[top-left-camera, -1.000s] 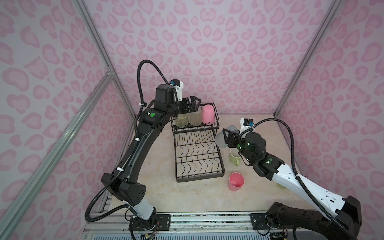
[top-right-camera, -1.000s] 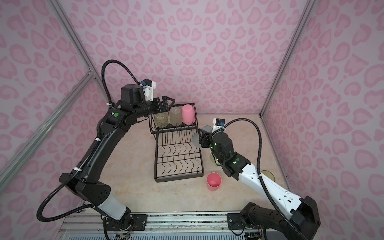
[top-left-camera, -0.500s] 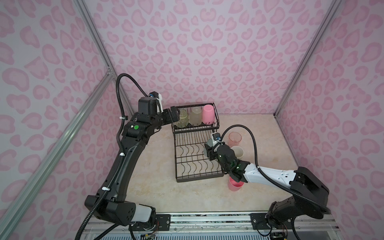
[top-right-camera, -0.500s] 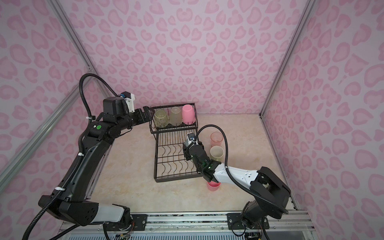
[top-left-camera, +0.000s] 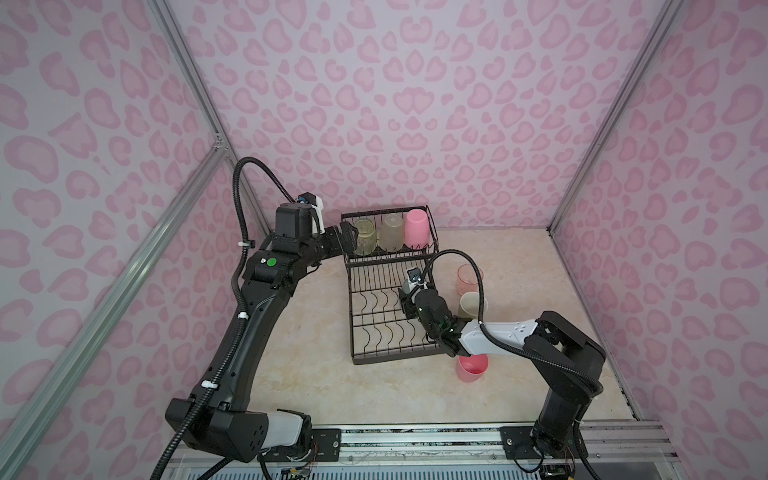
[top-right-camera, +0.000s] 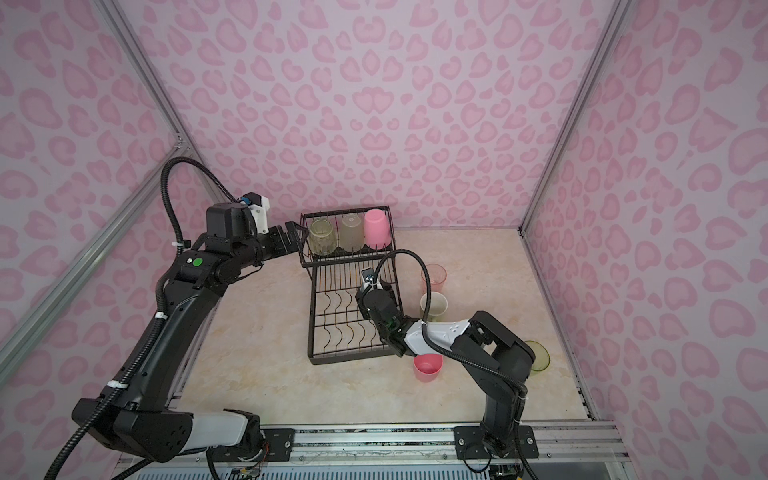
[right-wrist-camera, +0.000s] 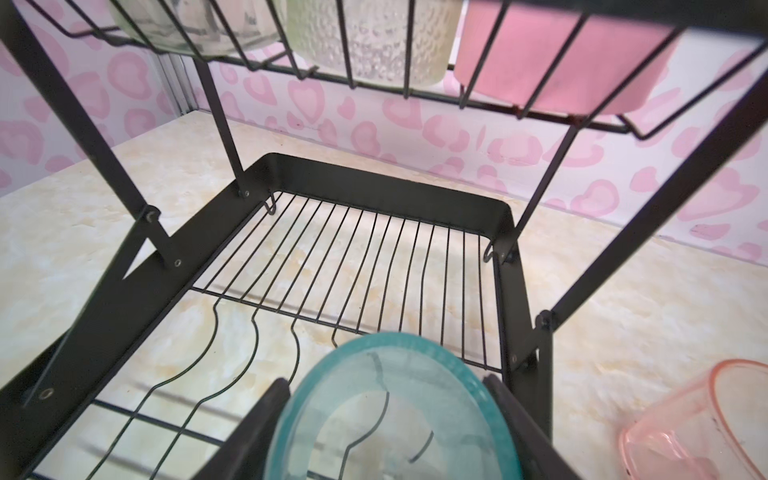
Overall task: Load the cups into the dish rack
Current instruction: 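Lower the teal cup toward the lower tier with the right gripper while the left withdraws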
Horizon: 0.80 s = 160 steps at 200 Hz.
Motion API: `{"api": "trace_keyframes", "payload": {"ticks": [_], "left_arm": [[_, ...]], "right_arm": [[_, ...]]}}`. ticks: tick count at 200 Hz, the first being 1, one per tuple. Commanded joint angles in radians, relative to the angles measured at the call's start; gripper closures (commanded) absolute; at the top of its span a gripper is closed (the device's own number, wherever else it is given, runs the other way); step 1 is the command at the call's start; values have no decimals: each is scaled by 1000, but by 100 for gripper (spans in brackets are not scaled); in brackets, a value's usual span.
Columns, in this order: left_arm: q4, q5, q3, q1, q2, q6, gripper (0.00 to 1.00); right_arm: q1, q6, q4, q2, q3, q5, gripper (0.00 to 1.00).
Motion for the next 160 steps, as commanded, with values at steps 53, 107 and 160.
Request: {"api": "trace_keyframes", "payload": {"ticks": [53, 107, 160], "left_arm": [[42, -8, -26, 17, -26, 24, 3], [47, 3, -34, 19, -23, 22, 3], [55, 18, -43, 19, -11, 16, 3]], "right_arm": [[-50, -56, 129, 86, 45, 31, 40], [-73, -111, 189, 162, 98, 58, 37], [-92, -105, 195, 196, 121, 52, 22]]}}
